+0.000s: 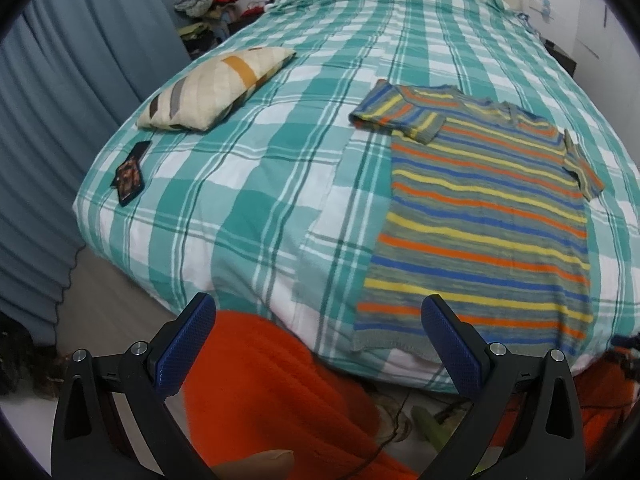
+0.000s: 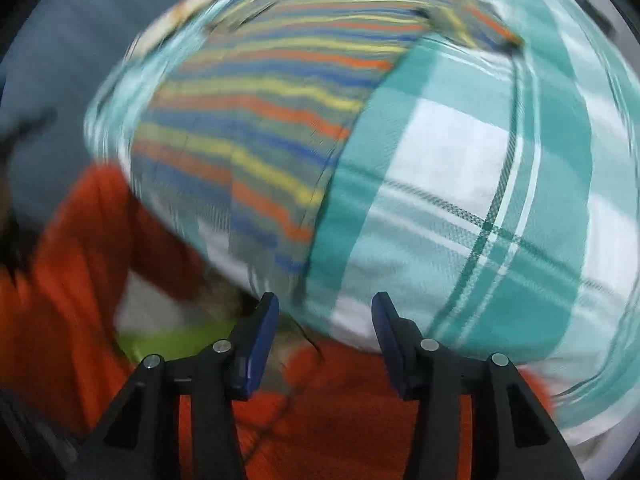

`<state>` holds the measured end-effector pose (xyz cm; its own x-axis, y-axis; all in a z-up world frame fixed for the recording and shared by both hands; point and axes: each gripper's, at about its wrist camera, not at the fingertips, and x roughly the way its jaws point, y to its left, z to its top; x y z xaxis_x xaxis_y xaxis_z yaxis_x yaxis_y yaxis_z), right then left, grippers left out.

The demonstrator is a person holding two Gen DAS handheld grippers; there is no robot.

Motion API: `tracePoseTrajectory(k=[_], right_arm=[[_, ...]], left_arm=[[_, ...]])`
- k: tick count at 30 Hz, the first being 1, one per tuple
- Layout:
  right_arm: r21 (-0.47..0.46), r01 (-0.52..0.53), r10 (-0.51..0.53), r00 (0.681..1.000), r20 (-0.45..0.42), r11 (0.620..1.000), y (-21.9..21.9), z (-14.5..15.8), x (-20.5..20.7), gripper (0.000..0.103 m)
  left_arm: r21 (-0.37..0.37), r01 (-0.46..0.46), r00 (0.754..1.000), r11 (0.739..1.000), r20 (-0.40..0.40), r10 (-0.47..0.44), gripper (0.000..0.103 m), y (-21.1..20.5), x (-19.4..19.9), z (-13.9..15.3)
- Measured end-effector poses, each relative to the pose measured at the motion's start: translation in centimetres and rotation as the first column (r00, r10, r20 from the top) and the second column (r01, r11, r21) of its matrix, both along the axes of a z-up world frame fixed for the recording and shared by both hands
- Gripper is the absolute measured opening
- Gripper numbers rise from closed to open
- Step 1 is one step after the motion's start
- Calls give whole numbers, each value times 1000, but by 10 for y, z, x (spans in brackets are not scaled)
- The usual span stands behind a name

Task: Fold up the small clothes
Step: 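Grasp the folded-over hem with the right gripper and pull it flat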

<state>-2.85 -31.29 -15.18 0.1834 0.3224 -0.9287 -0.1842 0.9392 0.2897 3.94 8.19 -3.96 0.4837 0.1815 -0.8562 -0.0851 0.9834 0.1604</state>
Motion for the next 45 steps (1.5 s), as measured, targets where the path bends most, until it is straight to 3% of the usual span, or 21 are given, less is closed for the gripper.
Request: tracePoseTrajectory(k=[2, 6, 7, 8, 10, 14, 18, 22, 28, 32, 36, 39, 43, 45], right_arm=[[80, 81, -78, 996, -40, 994, 0, -13, 13, 49], [148, 94, -76, 989, -124, 984, 34, -52, 30, 44], [148, 88, -68, 988, -140, 985, 44, -61, 35, 29], [141, 79, -56, 985, -161, 987, 55, -69, 39, 5], [85, 68, -53, 984, -171, 994, 57, -74, 44, 5], [-66, 118, -127, 981, -149, 991, 36, -56, 29, 4], [-93, 161, -176, 964, -199, 983, 39, -77, 35, 4], [-145, 171, -196, 963, -186, 975, 62, -83, 40, 4], [-139, 216, -237, 958, -163, 966, 74, -73, 34, 8], [-130, 242, -262, 950, -171, 962, 74, -59, 28, 33], [-103, 249, -263, 951, -160, 963, 53, -31, 24, 34], [-132, 311, -322, 945, -65, 941, 6, 9, 42, 34], [38, 482, -484, 874, 52, 875, -65, 52, 90, 34], [112, 535, -542, 839, 51, 838, -90, 50, 118, 34]], left_arm=[[-4, 9, 1000, 1000, 3, -9, 103, -5, 0, 1], [-12, 22, 999, 1000, 27, -22, 102, -12, -5, 7], [-9, 23, 999, 1000, 25, -23, 102, -12, -5, 6], [-3, 25, 1000, 1000, 17, -25, 102, -12, -6, 5], [4, 21, 1000, 1000, 13, -21, 102, -9, -7, 4], [8, 12, 1000, 1000, 13, -12, 102, -4, -12, -4], [7, 47, 998, 999, -33, -46, 102, -15, -7, -18], [18, 84, 996, 996, 1, -84, 102, -25, -12, -12], [2, 143, 989, 990, 28, -143, 102, -38, -16, -9], [16, 172, 985, 985, 25, -172, 102, -46, -19, -10], [36, 173, 984, 984, 31, -174, 102, -44, -19, -11], [19, 165, 986, 986, 26, -165, 102, -42, -17, -13], [11, 181, 983, 983, 8, -181, 102, -51, -14, -14], [11, 195, 981, 981, 8, -195, 102, -59, -15, -11]])
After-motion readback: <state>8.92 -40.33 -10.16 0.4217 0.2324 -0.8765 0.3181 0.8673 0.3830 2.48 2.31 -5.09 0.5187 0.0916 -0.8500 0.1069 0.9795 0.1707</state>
